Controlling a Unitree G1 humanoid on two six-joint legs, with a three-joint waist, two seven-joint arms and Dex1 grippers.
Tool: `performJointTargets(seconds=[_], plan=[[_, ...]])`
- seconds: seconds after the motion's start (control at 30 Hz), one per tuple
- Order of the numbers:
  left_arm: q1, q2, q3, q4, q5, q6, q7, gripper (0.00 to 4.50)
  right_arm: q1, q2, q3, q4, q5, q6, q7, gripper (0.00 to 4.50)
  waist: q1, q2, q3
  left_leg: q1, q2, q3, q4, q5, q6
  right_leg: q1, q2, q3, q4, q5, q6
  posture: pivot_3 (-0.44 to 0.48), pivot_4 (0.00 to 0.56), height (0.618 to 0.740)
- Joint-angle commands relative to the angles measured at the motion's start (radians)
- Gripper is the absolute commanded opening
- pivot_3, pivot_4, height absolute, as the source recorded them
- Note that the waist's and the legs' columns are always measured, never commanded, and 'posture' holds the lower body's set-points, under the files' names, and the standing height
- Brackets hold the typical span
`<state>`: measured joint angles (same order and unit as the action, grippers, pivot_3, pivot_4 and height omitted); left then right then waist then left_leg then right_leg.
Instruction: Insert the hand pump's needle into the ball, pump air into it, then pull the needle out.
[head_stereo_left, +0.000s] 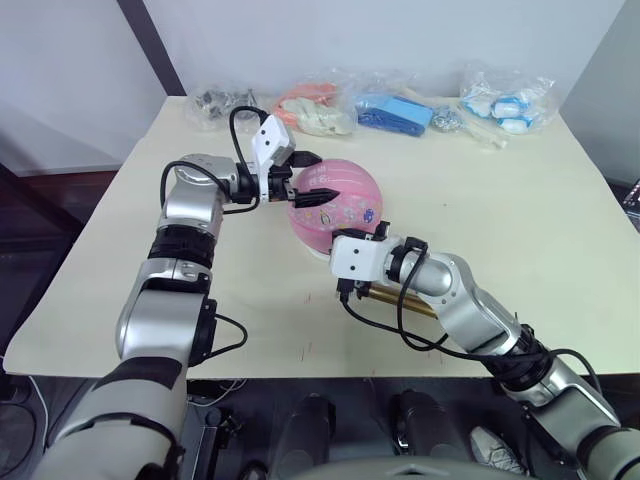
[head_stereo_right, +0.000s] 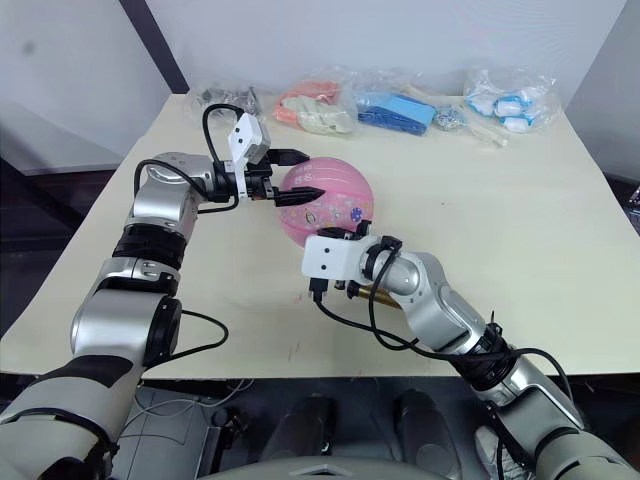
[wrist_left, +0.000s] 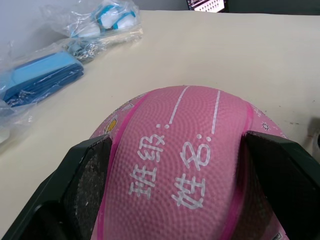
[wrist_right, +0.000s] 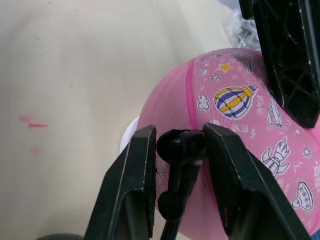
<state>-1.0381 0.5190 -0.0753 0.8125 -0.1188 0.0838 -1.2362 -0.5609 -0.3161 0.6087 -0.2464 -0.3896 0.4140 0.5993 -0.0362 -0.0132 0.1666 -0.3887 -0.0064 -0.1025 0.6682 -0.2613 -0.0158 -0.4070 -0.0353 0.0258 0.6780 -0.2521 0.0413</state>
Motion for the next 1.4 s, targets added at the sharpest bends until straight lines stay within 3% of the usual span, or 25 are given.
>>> performJointTargets(seconds=[0.03, 0.73, 0.77, 0.87, 1.4], plan=[[0.029, -0.003, -0.046, 0.028, 0.066, 0.024, 0.041, 4.50, 0.012, 0.011, -0.025, -0.026, -0.017, -0.001, -0.014, 1.44, 0.000, 0.000, 0.000, 0.002, 0.000, 0.000, -0.001, 0.000, 0.000, 0.001, 0.000, 0.000, 0.000, 0.000, 0.000, 0.000, 0.150, 0.740], [0.029, -0.002, -0.048, 0.020, 0.064, 0.033, 0.049, 4.50, 0.043, 0.054, -0.014, 0.015, -0.129, -0.012, -0.069, 1.44, -0.001, 0.000, 0.000, 0.004, 0.000, 0.001, -0.001, 0.000, 0.000, 0.003, 0.000, 0.001, 0.000, 0.000, 0.000, 0.000, 0.150, 0.740], [0.030, -0.002, -0.048, 0.020, 0.064, 0.034, 0.049, 4.50, 0.045, 0.055, -0.014, 0.015, -0.131, -0.012, -0.070, 1.02, -0.001, 0.000, 0.000, 0.004, 0.000, 0.001, -0.001, 0.000, 0.000, 0.003, 0.000, 0.001, 0.000, 0.000, 0.000, 0.000, 0.150, 0.740], [0.031, -0.002, -0.049, 0.019, 0.064, 0.036, 0.051, 4.50, 0.051, 0.058, -0.008, 0.014, -0.141, -0.021, -0.077, 0.36, -0.001, 0.000, 0.000, 0.004, 0.000, 0.001, -0.001, 0.000, 0.000, 0.003, 0.000, 0.001, 0.000, 0.000, 0.000, 0.000, 0.150, 0.740], [0.025, -0.012, -0.003, -0.018, 0.016, 0.044, 0.052, 4.50, 0.048, 0.065, -0.019, 0.009, -0.195, -0.057, -0.068, 0.36, -0.003, 0.000, 0.000, 0.005, 0.000, 0.001, -0.002, 0.000, 0.000, 0.003, 0.000, 0.001, 0.000, 0.000, 0.000, 0.000, 0.150, 0.740]])
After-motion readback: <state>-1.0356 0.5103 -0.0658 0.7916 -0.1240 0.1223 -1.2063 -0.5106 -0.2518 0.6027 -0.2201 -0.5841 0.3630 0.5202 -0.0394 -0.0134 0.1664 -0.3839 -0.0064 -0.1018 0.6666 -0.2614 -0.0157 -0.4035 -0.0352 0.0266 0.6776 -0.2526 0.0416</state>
